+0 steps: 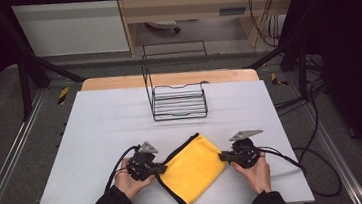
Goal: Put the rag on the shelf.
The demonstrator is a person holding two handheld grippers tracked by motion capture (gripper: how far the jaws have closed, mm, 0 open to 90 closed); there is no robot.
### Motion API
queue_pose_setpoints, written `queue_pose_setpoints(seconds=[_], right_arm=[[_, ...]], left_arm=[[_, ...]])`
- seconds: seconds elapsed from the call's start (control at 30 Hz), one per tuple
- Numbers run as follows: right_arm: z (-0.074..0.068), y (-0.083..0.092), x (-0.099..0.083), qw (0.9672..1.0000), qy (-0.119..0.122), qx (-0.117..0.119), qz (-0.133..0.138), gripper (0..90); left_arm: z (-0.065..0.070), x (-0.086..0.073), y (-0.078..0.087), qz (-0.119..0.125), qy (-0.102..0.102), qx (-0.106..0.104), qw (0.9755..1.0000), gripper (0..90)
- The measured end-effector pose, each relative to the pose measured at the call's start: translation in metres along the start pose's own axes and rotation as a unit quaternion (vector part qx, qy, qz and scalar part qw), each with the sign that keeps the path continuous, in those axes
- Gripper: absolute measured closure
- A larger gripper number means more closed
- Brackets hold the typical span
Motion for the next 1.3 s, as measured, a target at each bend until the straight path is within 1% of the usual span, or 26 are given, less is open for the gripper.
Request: queue_pose_setpoints(seconds=[0.03,0.07,0.13,0.27,0.3,0.4,0.5,0.53,0.57,0.6,0.67,0.7,0.77,0.8,0.83,0.87,0.9,0.93,0.97,1.0,1.03,1.07,1.1,1.13,1.2,1.3], right_arm=[[0.001,-0.004,0.004,0.9999,0.011,-0.001,-0.002,84.9],[0.001,-0.004,0.004,0.9999,0.011,-0.001,-0.002,84.9],[0.002,-0.016,0.015,0.9998,0.022,0.0,-0.002,84.9],[0.002,-0.029,0.029,0.999,0.044,0.002,-0.003,84.9],[0.002,-0.032,0.031,0.9986,0.052,0.002,-0.006,84.8],[0.003,-0.039,0.032,0.9983,0.057,0.0,-0.007,84.0],[0.006,-0.038,0.031,0.9984,0.054,-0.005,0.015,74.5],[0.006,-0.038,0.031,0.9984,0.054,-0.005,0.015,74.5],[0.008,-0.03,0.035,0.9976,0.052,-0.009,0.044,60.3],[0.008,-0.025,0.037,0.9971,0.048,-0.013,0.057,54.0],[0.009,-0.015,0.037,0.9966,0.042,-0.014,0.069,47.9],[0.01,-0.011,0.036,0.9965,0.038,-0.014,0.073,45.3],[0.01,-0.005,0.03,0.997,0.022,-0.015,0.072,41.7],[0.01,-0.004,0.027,0.9973,0.015,-0.016,0.07,41.7],[0.01,-0.004,0.023,0.9975,0.01,-0.016,0.069,42.6],[0.011,-0.005,0.019,0.9976,0.01,-0.018,0.066,42.6],[0.012,-0.006,0.016,0.9978,0.008,-0.023,0.062,43.8],[0.012,-0.006,0.016,0.9978,0.008,-0.023,0.062,43.8],[0.014,-0.009,0.012,0.9982,0.005,-0.031,0.052,45.2],[0.014,-0.009,0.012,0.9982,0.005,-0.031,0.052,45.2],[0.015,-0.012,0.011,0.998,0.0,-0.036,0.052,47.5],[0.015,-0.013,0.01,0.9981,-0.002,-0.036,0.05,48.7],[0.016,-0.013,0.009,0.9981,-0.004,-0.039,0.048,49.3],[0.016,-0.014,0.009,0.9981,-0.006,-0.041,0.047,50.1],[0.016,-0.016,0.008,0.9981,-0.01,-0.042,0.043,51.8],[0.016,-0.02,0.006,0.9982,-0.018,-0.043,0.038,54.9]], left_arm=[[0.002,-0.004,0.003,0.001,0.004,0.006,1.0,80.9],[0.002,-0.004,0.003,0.001,0.004,0.006,1.0,80.7],[0.007,-0.01,0.007,0.008,0.012,0.018,0.9997,80.4],[0.013,-0.015,0.009,0.012,0.016,0.026,0.9994,80.0],[0.016,-0.017,0.009,0.018,0.019,0.034,0.9991,79.8],[0.017,-0.017,0.01,0.022,0.02,0.038,0.9989,78.6],[0.015,-0.014,0.013,0.021,0.013,0.028,0.9993,72.9],[0.015,-0.014,0.013,0.021,0.013,0.028,0.9993,68.9],[0.013,-0.011,0.015,0.025,0.007,0.025,0.9994,63.0],[0.008,0.0,0.021,0.046,-0.002,0.025,0.9986,56.5],[0.004,0.006,0.023,0.053,-0.007,0.028,0.9982,48.7],[-0.005,0.018,0.023,0.065,-0.02,0.048,0.9965,46.1],[-0.014,0.03,0.017,0.064,-0.023,0.059,0.996,42.0],[-0.017,0.037,0.013,0.064,-0.023,0.061,0.9958,40.9],[-0.017,0.037,0.013,0.064,-0.023,0.061,0.9958,40.0],[-0.024,0.05,0.0,0.063,-0.022,0.069,0.9954,39.6],[-0.024,0.05,0.0,0.063,-0.022,0.069,0.9954,39.0],[-0.027,0.056,-0.007,0.062,-0.015,0.068,0.9956,39.0],[-0.033,0.066,-0.022,0.063,-0.002,0.068,0.9957,37.8],[-0.033,0.066,-0.022,0.063,-0.002,0.068,0.9957,38.4],[-0.038,0.072,-0.036,0.059,0.006,0.068,0.9959,39.8],[-0.038,0.072,-0.036,0.059,0.006,0.068,0.9959,41.2],[-0.04,0.073,-0.043,0.056,0.011,0.066,0.9962,42.2],[-0.042,0.073,-0.054,0.046,0.007,0.065,0.9968,44.3],[-0.043,0.072,-0.059,0.042,0.008,0.066,0.9969,47.6],[-0.043,0.071,-0.071,0.048,0.025,0.034,0.9979,54.0]])
Point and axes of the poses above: each handheld gripper's, and its own axes: y roughly backward along the jaws, x roughly out of its top, z roughly to its right, the point moved 8 cm from there along -y, roughly forward along the jaws, and after that the axes turned 7 degrees about z, right-handed, at the moved point
